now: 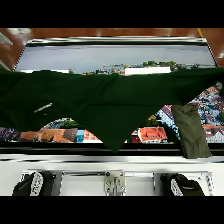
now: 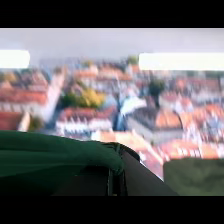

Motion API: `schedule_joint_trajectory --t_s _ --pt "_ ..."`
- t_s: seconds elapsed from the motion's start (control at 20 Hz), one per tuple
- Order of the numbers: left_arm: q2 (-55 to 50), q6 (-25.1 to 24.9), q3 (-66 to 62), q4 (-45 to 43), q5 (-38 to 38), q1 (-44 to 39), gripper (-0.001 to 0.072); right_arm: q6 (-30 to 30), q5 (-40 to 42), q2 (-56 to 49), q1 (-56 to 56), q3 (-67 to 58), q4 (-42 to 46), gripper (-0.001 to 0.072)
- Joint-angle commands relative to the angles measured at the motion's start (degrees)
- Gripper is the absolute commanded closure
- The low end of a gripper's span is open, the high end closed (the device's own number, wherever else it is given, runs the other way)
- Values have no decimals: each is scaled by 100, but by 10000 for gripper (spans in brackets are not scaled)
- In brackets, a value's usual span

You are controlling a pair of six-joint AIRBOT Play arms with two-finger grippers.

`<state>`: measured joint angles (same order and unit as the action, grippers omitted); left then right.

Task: Fold the shirts.

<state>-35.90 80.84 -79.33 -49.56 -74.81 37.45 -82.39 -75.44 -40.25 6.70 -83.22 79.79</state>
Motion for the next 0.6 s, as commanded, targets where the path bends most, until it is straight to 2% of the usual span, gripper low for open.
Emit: schedule_joint_trajectory --t_s 0.0,0.1,0.25,0.4,0.55 --pt "26 46 957 -94 243 24 667 -297 -754 -446 4 -20 925 647" --pt "20 39 1226 232 494 24 667 -308 -723 -721 2 -20 927 646" --pt "33 -98 1270 785 540 26 667 -313 -481 -960 0 -22 146 647" --pt "146 -457 1233 1453 525 24 667 -313 -118 -901 0 -35 -313 647" --pt "278 -452 1220 1360 -63 24 667 -343 -529 -610 0 -33 -302 647"
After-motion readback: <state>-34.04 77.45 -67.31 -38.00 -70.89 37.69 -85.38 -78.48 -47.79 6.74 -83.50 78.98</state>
